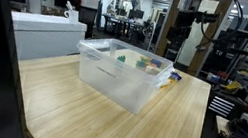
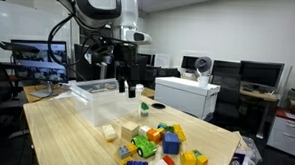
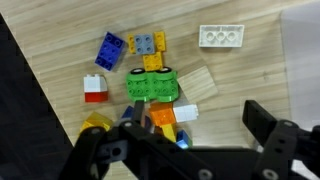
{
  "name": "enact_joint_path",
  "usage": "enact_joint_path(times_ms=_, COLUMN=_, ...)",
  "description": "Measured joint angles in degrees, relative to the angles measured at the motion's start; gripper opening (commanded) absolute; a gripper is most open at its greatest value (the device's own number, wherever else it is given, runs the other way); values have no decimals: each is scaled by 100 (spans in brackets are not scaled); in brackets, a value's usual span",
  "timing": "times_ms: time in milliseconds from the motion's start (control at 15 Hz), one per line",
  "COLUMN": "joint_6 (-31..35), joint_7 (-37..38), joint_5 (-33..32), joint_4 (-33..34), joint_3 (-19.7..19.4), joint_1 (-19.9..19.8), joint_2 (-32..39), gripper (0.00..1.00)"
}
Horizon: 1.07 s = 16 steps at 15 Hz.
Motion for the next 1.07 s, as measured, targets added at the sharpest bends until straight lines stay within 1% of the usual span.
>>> enact_joint_path(times_ms=133, joint_6=279, joint_7=0, joint_5=-12, joint_4=5, joint_3=-77, joint_1=-60, joint_2=404, gripper=100)
enact_joint_path(times_ms=200, joint_6=335, joint_7=0, joint_5=-12, joint_4=5, joint_3=-76, joint_1=-59, joint_2=480, gripper=100)
enact_joint_path(times_ms=667, joint_6=980, joint_7=0, joint_5=-14, joint_4=8, joint_3=15, joint_1=10, joint_2=1324, gripper=100)
enact_joint_path(times_ms=1067, joint_6=1236, joint_7=0, joint_5=-13, joint_4=187, joint_3=137, joint_1=44, joint_2=1789, gripper=100)
